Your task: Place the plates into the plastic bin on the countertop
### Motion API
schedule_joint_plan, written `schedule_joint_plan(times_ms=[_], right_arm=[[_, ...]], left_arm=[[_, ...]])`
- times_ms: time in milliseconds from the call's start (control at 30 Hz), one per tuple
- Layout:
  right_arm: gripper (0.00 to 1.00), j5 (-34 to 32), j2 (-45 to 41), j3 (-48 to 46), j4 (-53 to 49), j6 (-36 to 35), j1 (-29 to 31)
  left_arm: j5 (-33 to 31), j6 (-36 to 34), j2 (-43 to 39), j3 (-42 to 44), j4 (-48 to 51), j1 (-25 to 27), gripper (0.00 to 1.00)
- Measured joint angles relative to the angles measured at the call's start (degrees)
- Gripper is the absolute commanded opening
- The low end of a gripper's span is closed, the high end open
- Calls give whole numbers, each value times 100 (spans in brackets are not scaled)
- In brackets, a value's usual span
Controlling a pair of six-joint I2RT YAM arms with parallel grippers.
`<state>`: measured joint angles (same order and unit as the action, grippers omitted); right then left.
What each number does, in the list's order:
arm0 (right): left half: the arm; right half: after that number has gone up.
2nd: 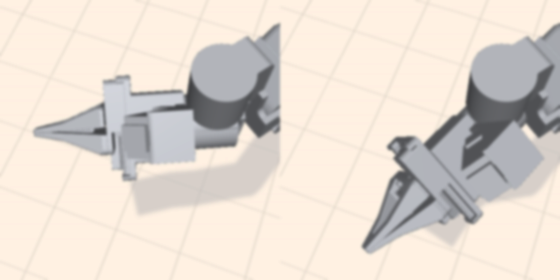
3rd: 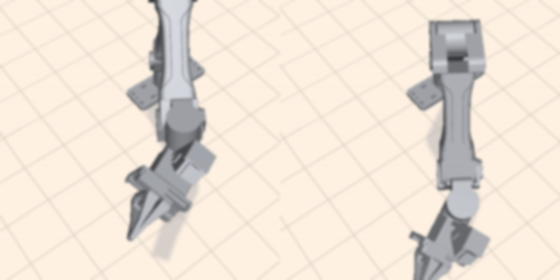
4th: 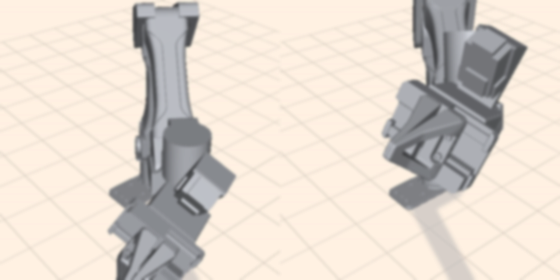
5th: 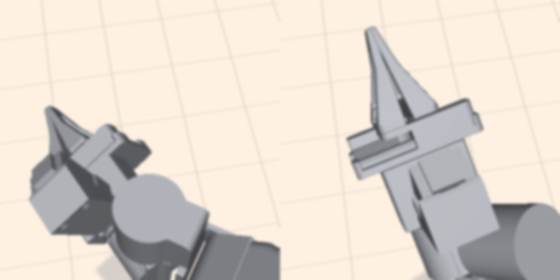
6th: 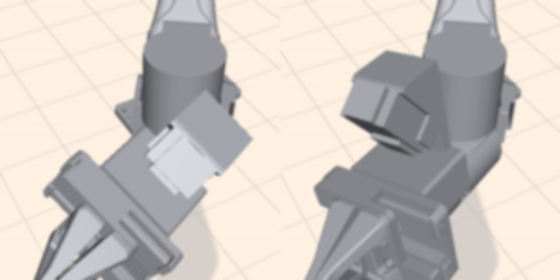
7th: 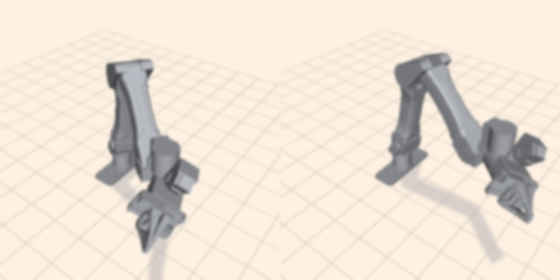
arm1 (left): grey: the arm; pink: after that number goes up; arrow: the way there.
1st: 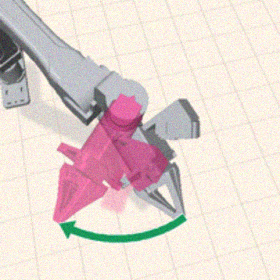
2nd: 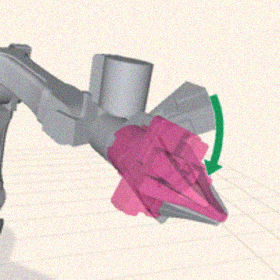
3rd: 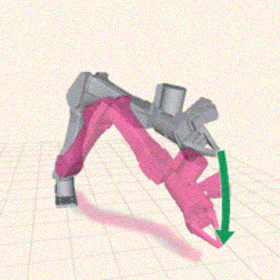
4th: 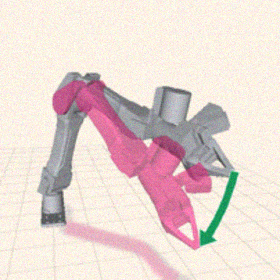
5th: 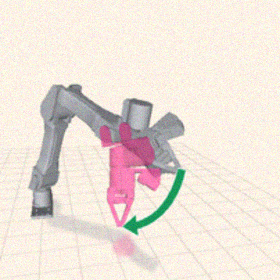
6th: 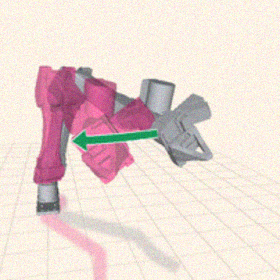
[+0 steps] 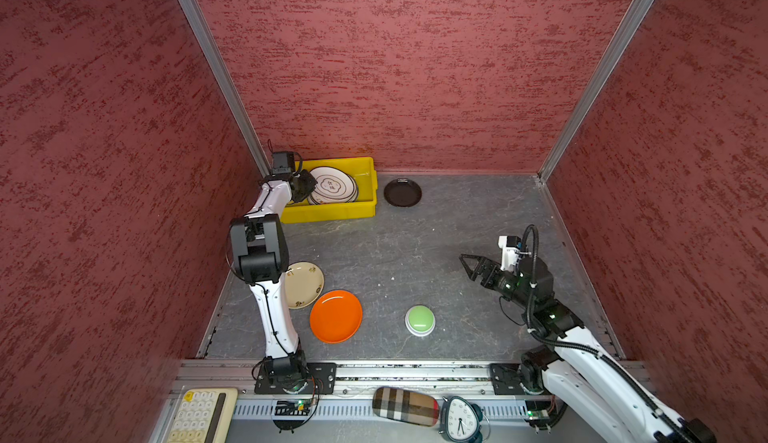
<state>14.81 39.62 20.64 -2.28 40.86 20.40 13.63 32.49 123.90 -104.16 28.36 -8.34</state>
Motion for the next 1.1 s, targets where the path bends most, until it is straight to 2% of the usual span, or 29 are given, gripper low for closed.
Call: schedule_joint_plan(times_ms=[200,367,533,600,933,1100], right_arm=[[99,-9,-26,9,-85,2,0],[99,-17,-103,9,-101,2,0],[99,-52,-114,9,-103,2,0],[99,-57,-114,9,-105,2,0],[99,-101,-116,9,-197,2,0],[99,-111,-96,31,-238,2,0]], left_arm=[[-50,-109,85,-238,96,7,47],[-70,-295,94,-354,146,33,60],[-125,-492,114,-518,240,96,85],[-166,-544,138,-610,249,129,100],[-332,-857,127,-588,140,356,99],[-361,-874,-326,81,-107,413,99]])
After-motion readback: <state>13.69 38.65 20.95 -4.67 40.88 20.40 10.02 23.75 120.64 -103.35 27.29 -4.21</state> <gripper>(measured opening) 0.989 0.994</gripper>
